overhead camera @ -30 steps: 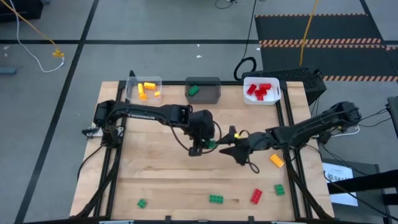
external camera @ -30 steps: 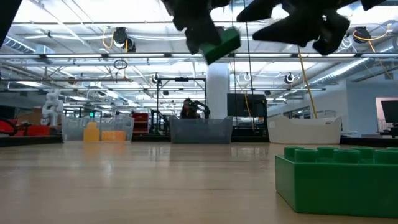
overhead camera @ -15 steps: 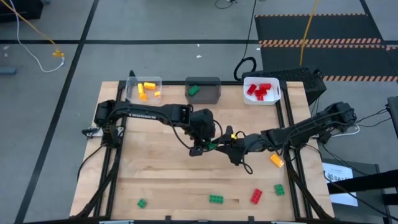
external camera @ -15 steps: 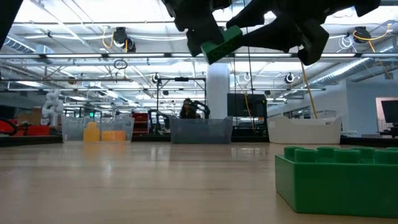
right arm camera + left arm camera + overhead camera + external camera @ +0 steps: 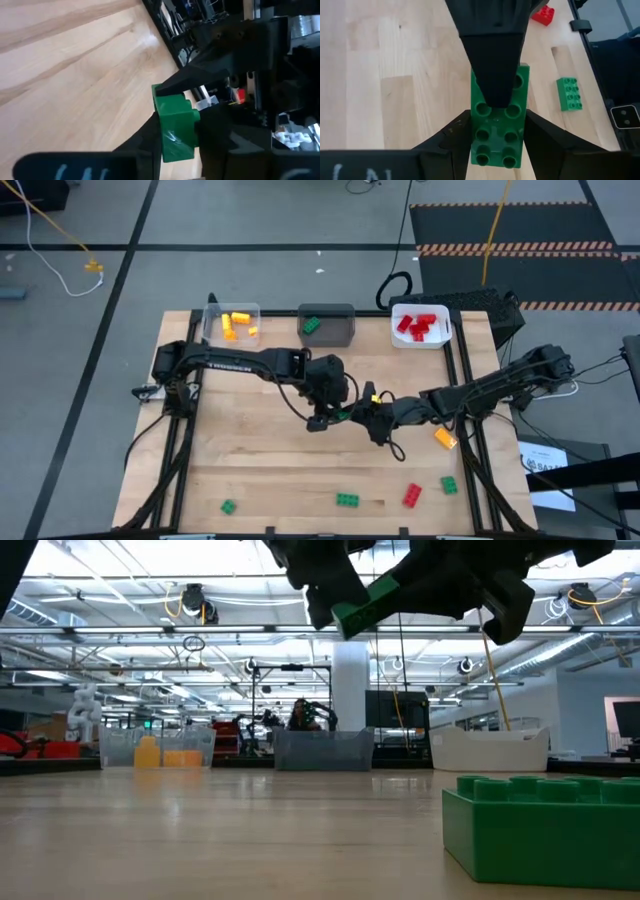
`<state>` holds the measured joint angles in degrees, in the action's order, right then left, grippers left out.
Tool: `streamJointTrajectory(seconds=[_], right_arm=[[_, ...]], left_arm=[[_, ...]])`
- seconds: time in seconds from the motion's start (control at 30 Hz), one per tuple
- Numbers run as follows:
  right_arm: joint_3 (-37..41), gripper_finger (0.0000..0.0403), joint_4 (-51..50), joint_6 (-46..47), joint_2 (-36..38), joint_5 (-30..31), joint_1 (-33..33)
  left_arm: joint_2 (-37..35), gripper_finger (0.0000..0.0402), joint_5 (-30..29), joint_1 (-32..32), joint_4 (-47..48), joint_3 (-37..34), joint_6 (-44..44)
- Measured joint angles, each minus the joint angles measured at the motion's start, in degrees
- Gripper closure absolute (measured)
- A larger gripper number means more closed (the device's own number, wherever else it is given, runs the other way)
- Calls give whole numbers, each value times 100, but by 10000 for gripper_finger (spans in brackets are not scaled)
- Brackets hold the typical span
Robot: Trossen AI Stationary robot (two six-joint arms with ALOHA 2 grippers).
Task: Sort & place blocks by color
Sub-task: Put the left 8 stud green game piece into the gray bin
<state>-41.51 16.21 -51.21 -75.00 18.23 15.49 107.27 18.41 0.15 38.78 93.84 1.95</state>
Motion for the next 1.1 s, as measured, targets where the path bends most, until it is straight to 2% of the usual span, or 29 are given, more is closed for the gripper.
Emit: streamJointTrajectory(seconds=[0.13, 0.33, 0.43, 0.5, 0.7, 0.87, 1.1], right_arm=[[1, 327, -296, 182, 0, 10, -6], [10, 327, -371, 299, 36, 264, 2], [10, 327, -411, 214, 39, 650, -122], [10, 327, -479, 119, 39, 784, -354], [6, 327, -283, 108, 2, 388, -1453], [1, 327, 461, 104, 7, 43, -2430], [-112, 327, 668, 547, -48, -1163, -3730]], left_arm=[[1, 220, -367, 73, 116, 2, 256], [-271, 197, -1742, 300, 981, 8, 589], [-463, 194, -2409, 440, 1413, 7, 476], [-594, 193, -2648, 524, 1701, 7, 285], [-821, 193, -2297, 372, 1622, 9, 45], [-763, 193, -2122, -86, 1477, 7, 103], [-446, 192, -2100, -732, 660, 7, 233]])
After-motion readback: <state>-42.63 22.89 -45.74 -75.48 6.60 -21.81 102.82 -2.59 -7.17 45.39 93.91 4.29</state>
